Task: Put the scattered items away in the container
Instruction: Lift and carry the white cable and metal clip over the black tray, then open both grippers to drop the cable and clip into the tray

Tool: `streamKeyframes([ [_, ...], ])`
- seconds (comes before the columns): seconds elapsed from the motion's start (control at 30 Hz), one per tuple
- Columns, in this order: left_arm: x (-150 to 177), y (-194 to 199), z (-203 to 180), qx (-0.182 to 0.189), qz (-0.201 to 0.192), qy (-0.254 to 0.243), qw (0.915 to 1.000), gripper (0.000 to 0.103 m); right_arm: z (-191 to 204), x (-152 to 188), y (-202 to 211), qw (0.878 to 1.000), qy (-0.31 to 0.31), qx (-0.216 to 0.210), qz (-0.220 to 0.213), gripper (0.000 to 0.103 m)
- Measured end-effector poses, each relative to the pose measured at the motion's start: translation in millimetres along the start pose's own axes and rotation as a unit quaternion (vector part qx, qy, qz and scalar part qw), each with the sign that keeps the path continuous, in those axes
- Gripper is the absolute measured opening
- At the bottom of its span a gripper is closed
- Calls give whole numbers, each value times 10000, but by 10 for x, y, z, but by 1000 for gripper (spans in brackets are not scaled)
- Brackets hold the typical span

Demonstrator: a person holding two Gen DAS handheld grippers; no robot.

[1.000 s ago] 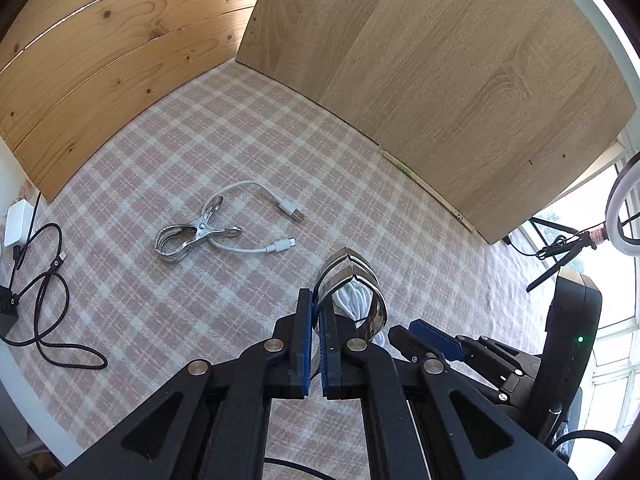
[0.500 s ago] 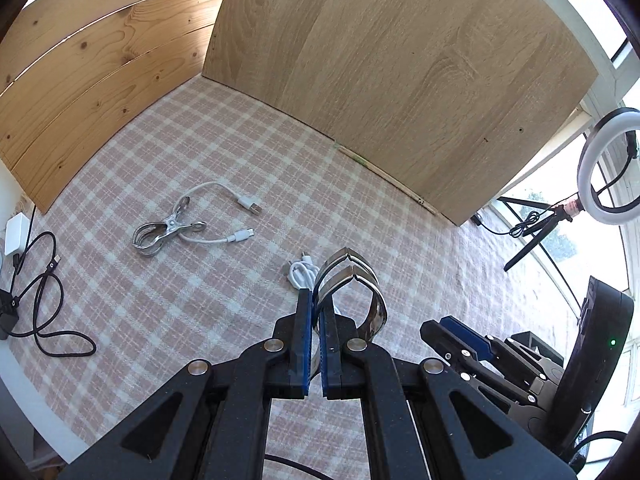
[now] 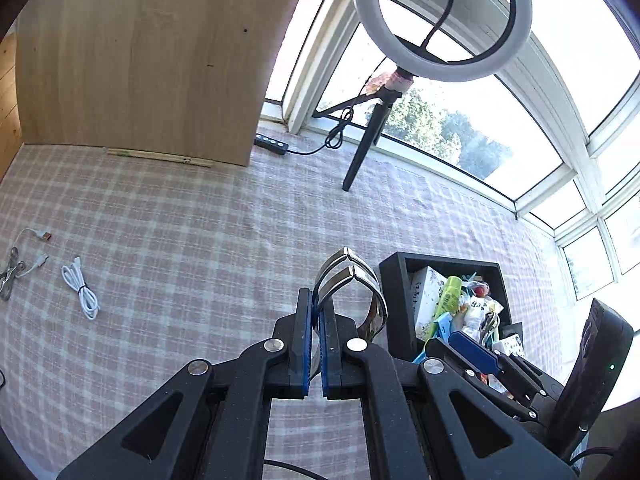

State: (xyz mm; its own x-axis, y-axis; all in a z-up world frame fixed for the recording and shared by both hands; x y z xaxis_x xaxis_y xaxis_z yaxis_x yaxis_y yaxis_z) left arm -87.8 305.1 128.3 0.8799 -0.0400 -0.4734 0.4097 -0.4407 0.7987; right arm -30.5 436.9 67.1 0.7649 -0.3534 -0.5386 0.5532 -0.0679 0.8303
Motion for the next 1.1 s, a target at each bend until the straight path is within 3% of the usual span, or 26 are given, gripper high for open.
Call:
streamKeyframes([
  [0.2, 219, -307, -1173, 554, 391, -820, 9943, 2, -1137, 363, 477, 9942, -854, 627, -168, 33],
  [0.3, 373, -449, -1703, 739, 569, -1223, 9881, 2, -1624, 627, 696, 9871, -1284, 920, -260, 39],
  [0.47, 641, -639, -2379, 983, 885, -1721, 9762, 4, -2278, 1073, 1003, 9736, -1881, 1254, -312, 39],
  [0.53, 698, -711, -2536, 1033, 997, -1760, 9739, 23, -2466, 1216, 1072, 9689, -2052, 1346, -311, 39],
  [0.57, 696, -715, -2563, 1025, 949, -1713, 9753, 32, -2547, 1271, 1111, 9670, -2125, 1371, -319, 39],
  [0.8, 627, -709, -2458, 842, 755, -1589, 9808, 33, -2763, 1412, 1217, 9622, -2294, 1416, -376, 40],
  [1.1, 422, -494, -1737, 436, 456, -1220, 9905, 33, -2270, 1070, 1041, 9773, -1752, 1093, -467, 46],
])
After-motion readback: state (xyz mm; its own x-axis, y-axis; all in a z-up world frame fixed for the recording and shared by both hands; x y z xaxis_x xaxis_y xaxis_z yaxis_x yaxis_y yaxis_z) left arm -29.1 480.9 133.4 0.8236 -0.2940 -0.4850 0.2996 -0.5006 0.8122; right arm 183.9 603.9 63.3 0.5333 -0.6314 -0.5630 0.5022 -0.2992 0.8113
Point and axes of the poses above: each gripper's, at about its wrist camera, not at the fingertips, and y roughly against the way its jaws point, z to its left, x to its underside, the point moved 5 cm from there along -y, roughly the way its jaws point, and after that the axes turned 2 degrees about -z, right-handed, at the moved point
